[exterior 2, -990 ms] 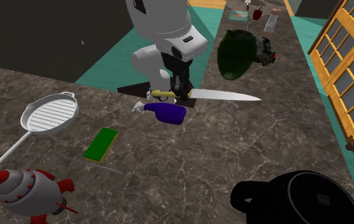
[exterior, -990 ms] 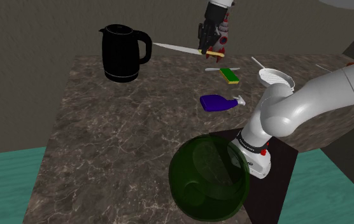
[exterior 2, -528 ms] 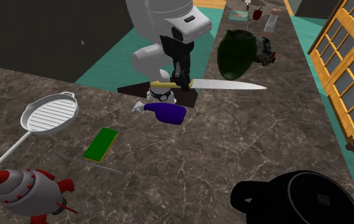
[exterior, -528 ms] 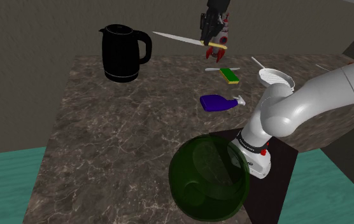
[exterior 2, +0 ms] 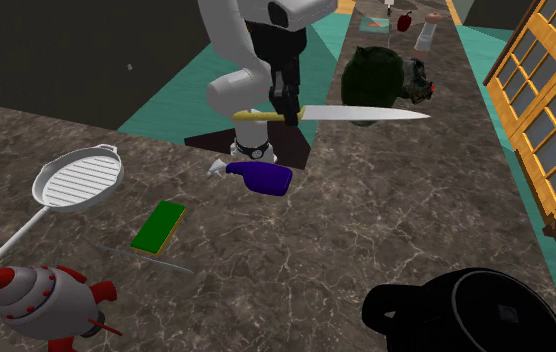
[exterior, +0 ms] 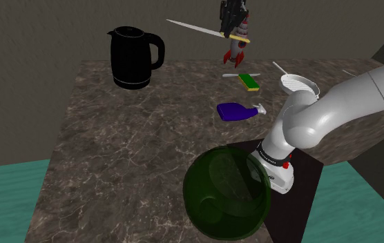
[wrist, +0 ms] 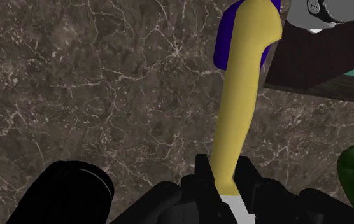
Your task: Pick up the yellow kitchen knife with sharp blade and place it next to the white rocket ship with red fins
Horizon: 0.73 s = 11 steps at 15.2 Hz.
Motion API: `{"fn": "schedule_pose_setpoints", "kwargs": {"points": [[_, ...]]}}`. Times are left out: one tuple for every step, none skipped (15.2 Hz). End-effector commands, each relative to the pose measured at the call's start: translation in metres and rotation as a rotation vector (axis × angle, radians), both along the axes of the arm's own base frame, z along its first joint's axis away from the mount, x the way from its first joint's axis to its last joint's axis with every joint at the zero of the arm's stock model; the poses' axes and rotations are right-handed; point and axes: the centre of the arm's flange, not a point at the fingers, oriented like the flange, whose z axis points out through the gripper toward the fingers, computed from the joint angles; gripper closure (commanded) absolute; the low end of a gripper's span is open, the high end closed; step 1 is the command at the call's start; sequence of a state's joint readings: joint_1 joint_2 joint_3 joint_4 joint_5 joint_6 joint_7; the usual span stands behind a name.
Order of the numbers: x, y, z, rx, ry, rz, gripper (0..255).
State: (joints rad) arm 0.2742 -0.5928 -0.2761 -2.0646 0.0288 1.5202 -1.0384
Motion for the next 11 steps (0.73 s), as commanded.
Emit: {"fn": "schedule_pose_setpoints", "kwargs": {"points": [[0.0, 0.0, 0.01, 0.0, 0.0, 0.0, 255], [0.0, 0.0, 0.016, 0.0, 0.0, 0.0, 255], [0.0, 0.0, 0.021, 0.0, 0.0, 0.0, 255], [0.0, 0.0, 0.026, 0.0, 0.0, 0.0, 255], [0.0, 0.0, 0.032, 0.0, 0.0, 0.0, 255], [0.0, 0.0, 0.037, 0.0, 0.0, 0.0, 255], [0.0, 0.0, 0.042, 0.0, 0.0, 0.0, 255], [0.0, 0.0, 0.047, 0.0, 0.0, 0.0, 255], [0.0, 0.0, 0.053, 0.0, 0.0, 0.0, 255], [0.0, 0.0, 0.058, 0.0, 0.0, 0.0, 255], [0.0, 0.0, 0.059, 0.0, 0.0, 0.0, 255]]}}
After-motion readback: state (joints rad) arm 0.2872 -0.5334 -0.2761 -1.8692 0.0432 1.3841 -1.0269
